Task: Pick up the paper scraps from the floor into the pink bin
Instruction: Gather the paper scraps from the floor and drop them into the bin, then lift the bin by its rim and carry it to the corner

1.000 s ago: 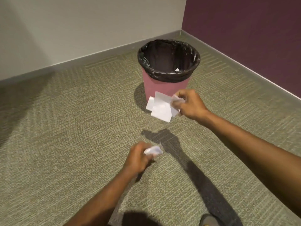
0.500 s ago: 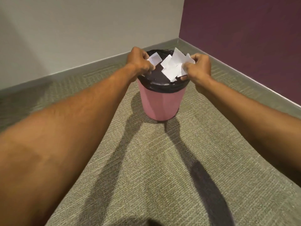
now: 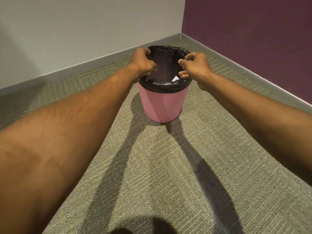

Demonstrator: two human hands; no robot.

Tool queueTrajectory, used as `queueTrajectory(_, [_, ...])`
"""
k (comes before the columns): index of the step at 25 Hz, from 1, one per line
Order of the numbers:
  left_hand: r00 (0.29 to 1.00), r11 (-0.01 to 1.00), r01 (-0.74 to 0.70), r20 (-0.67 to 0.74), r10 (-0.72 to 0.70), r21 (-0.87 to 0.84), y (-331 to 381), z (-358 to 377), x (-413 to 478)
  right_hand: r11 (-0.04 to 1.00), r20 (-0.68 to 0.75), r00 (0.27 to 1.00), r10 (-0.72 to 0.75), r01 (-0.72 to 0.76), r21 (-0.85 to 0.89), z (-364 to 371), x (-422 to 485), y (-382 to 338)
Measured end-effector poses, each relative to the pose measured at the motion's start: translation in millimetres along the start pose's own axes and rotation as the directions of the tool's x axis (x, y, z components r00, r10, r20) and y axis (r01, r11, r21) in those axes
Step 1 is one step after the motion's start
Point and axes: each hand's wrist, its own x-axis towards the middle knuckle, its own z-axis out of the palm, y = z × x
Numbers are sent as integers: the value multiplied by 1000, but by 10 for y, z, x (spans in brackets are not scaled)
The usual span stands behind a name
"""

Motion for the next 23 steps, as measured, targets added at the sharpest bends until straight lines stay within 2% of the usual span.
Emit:
queueTrajectory(6, [984,999,-40,-176,38,-5,-212,59,99,995,-92,992,-87,83,-47,-108,59,109])
queueTrajectory(9, [973,998,-51,-226,56,27,-309,98,82,991,-96,989,-111,103,-87,-175,31,187])
queueTrajectory(12, [968,998,-57,-246,51,-19,-289,110,23,987,-103,989,-105,91,-133,-235,-29,208])
queueTrajectory(17, [994,987,-80,-66,90,139,-171,-15,-371,947,50,997,-52,65,-315,-361,-265,42])
queueTrajectory(21, [992,896,-125,76,102,427,122,-261,-546,735,351,932,-88,299,-609,-484,-453,-288])
queueTrajectory(23, [992,880,-104,112,58,463,305,-345,-618,665,414,910,-29,326,-672,-547,-479,-474])
